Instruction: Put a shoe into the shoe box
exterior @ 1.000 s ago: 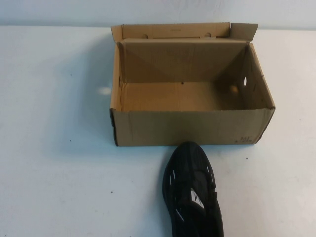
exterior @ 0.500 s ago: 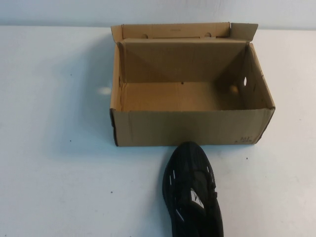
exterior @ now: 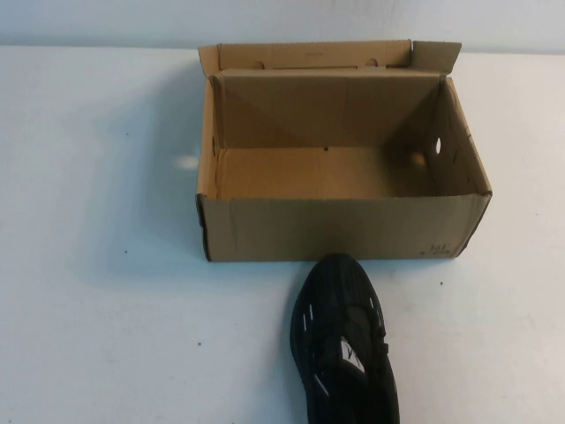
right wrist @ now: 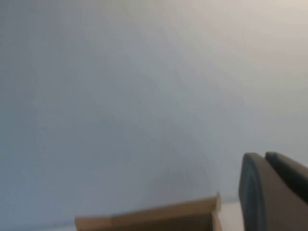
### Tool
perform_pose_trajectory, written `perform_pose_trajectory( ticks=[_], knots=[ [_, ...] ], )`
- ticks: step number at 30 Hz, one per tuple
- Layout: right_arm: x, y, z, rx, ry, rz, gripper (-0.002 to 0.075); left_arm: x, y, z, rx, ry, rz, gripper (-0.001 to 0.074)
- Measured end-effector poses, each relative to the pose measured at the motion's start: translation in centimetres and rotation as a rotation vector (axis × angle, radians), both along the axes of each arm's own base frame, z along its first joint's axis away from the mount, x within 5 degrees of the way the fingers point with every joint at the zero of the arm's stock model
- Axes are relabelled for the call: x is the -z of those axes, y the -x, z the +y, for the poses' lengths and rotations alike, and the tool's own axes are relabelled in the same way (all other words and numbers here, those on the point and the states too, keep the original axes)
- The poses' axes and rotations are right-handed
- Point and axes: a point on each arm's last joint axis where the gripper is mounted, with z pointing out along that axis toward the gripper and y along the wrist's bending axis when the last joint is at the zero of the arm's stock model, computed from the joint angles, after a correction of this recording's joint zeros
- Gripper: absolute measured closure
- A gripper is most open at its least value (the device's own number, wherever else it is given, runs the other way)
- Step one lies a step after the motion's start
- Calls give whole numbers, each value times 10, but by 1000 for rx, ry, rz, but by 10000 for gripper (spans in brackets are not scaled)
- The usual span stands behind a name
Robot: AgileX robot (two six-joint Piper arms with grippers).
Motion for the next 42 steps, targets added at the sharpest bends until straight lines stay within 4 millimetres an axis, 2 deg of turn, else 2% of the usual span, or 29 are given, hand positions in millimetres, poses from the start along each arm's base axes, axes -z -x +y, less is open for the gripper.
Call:
perform_pose_trajectory(
  ticks=[3, 6, 15, 21, 27, 35, 38, 42],
  knots=[
    [17, -11, 3, -6, 80, 135, 742, 7, -4, 0, -6, -7, 87, 737],
    [26, -13, 5, -22, 115, 218, 742, 12, -6, 0, -12, -16, 142, 737],
    [27, -12, 10, -97, 41, 241, 742, 16, -7, 0, -14, -18, 186, 738],
    [30, -19, 13, -112, 159, 310, 742, 20, -8, 1, -19, -25, 235, 738],
    [25, -47, 23, -206, 324, 509, 742, 27, -9, 1, -31, -53, 310, 738],
    [18, -103, 47, -485, 410, 808, 742, 37, -21, -1, -41, -90, 458, 737],
    [18, -119, 54, -556, 420, 871, 742, 38, -28, -1, -48, -110, 550, 738],
    [20, -128, 69, -656, 458, 894, 742, 40, -37, -3, -52, -149, 680, 738]
  ],
)
